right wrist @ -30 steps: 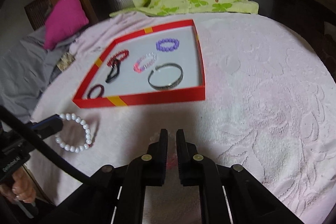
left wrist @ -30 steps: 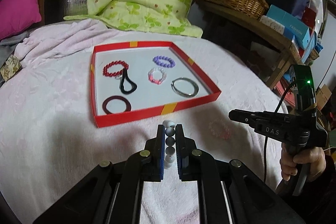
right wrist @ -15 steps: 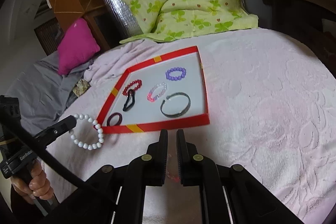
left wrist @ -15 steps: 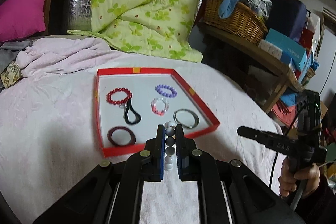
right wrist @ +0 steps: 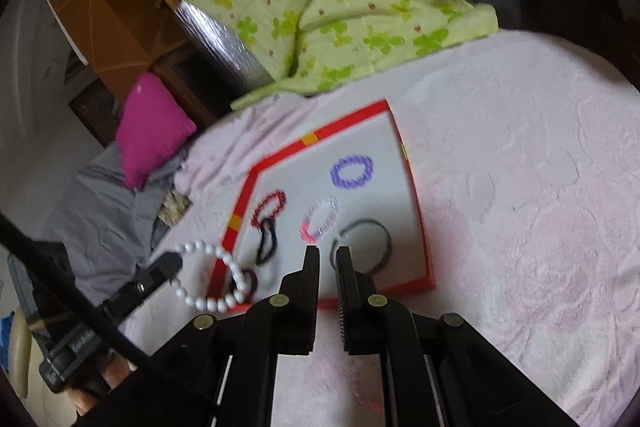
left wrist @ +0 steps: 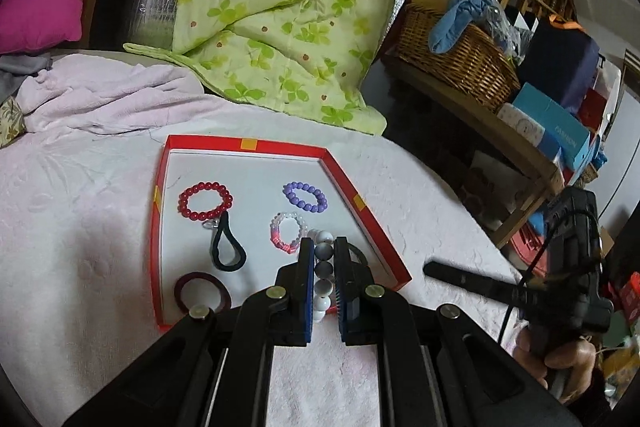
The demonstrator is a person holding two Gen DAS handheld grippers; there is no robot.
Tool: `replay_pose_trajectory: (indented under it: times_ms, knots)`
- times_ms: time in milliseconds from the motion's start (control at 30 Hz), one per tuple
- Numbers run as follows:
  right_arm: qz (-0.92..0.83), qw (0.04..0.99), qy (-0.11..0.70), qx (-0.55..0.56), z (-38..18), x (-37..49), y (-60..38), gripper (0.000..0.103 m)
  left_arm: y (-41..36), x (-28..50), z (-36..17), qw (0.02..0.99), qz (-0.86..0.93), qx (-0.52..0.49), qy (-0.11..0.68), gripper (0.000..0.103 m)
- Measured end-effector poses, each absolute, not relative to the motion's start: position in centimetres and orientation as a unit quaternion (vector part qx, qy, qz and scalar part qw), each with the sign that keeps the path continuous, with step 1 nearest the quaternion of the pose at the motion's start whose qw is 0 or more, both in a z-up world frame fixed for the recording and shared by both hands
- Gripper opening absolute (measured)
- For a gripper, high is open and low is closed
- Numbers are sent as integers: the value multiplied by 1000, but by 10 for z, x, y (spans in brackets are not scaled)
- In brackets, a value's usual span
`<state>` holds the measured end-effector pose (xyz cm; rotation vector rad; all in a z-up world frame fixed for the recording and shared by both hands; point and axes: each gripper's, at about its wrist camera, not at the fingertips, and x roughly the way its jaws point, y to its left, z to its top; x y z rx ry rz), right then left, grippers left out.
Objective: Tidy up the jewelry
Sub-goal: 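Carry the white bracelet with the left tool while the right tool carries the pink bracelet over the box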
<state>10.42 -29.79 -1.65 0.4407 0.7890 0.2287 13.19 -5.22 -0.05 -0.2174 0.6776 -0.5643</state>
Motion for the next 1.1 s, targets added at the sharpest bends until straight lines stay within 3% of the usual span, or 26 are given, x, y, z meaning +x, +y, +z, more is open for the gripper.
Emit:
replay_pose_trajectory:
  times_ms: [233, 367, 433, 533, 600, 733, 1100]
  knots:
    - [107, 861, 490, 81, -53, 85, -273, 14, -49, 125, -1, 903, -259, -84, 332, 10]
    - [78, 859, 503, 56, -70, 83, -275, 29, -48, 120, -1, 907, -252, -72, 330, 10]
    - [76, 856, 508, 53, -79, 84, -273, 29, -49, 119, -3, 906, -252, -70, 333, 10]
    - [67, 870, 489, 3, -84, 81, -259, 28, -50, 118, -4, 906, -252, -63, 335, 10]
    - [60, 875, 481, -16, -85, 78, -252, 8, -49, 119, -3, 906, -253, -66, 334, 10]
    - [60, 894, 444, -15, -64, 77, -252, 8, -48, 120, -2, 905, -257, -79, 330, 10]
    - [69, 931, 339, 119, 5, 109, -284, 8, -61, 143, 0, 895, -282, -113, 328, 10]
